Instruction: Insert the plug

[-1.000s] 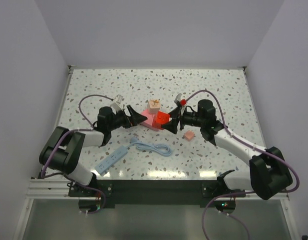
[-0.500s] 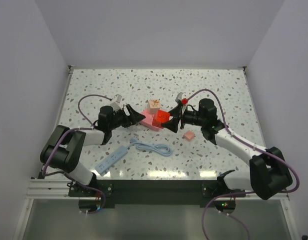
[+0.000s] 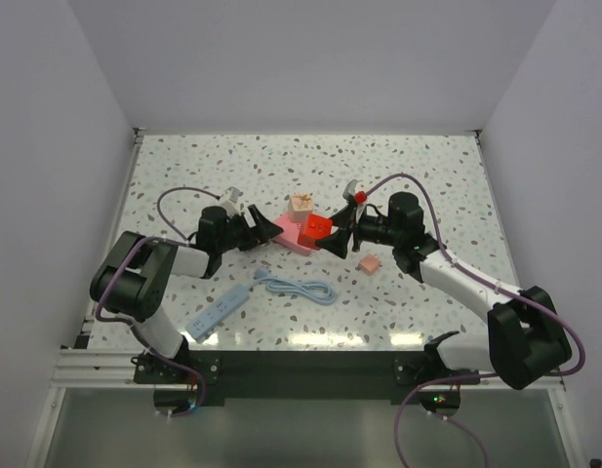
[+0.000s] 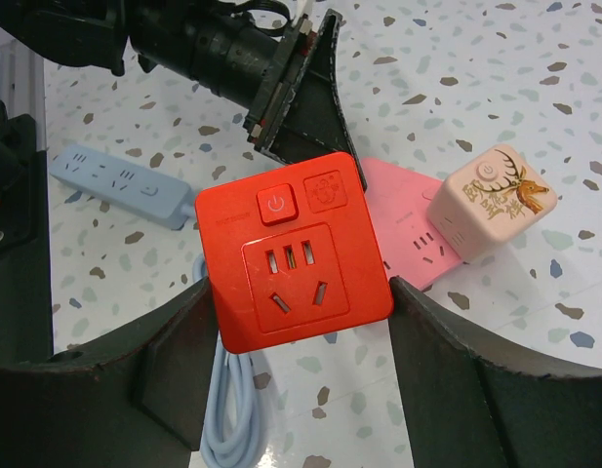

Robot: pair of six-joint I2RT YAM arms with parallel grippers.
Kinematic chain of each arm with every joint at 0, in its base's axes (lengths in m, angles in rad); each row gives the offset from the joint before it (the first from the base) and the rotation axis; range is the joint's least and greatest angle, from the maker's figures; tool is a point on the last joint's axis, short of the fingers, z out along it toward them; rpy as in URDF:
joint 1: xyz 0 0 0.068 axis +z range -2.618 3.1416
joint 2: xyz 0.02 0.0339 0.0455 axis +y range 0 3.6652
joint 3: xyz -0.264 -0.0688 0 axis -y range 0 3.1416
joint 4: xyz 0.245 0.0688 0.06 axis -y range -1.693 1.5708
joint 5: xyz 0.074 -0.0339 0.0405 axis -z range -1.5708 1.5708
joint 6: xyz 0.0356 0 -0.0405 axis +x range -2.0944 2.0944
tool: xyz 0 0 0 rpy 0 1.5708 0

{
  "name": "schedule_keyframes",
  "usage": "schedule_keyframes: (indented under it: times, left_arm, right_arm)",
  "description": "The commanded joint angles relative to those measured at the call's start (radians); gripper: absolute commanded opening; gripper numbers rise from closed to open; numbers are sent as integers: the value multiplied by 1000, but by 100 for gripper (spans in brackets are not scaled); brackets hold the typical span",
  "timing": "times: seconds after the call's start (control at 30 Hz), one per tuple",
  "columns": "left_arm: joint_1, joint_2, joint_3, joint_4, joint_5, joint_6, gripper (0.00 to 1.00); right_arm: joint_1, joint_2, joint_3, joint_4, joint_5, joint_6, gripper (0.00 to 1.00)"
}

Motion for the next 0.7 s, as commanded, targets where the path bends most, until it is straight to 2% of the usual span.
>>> schedule_keyframes:
  times: [0.0, 0.3, 0.4, 0.5, 0.53, 0.6, 0.67]
  left_arm:
    - [7, 32, 40, 68, 21, -13, 88]
    - [7, 84, 78, 108, 36, -40, 82]
    - [7, 102, 89, 108, 50, -40, 72]
    - [7, 118, 83, 130, 68, -47, 54]
    - [7, 122, 84, 142, 73, -50, 45]
    - [7, 144, 96, 143, 91, -50, 37]
    - [7, 170, 105, 150, 116, -48, 23]
  right_arm:
    - [-4, -15, 24, 54, 13, -5, 0]
    - [-6, -15, 18, 59, 16, -5, 0]
    - [-3, -15, 18, 59, 23, -6, 0]
    - [-4, -3, 18, 59, 31, -13, 0]
    - [-4, -1, 20, 57, 30, -11, 0]
    - [-4, -1, 23, 55, 19, -10, 0]
    - [-4, -11, 18, 60, 22, -13, 0]
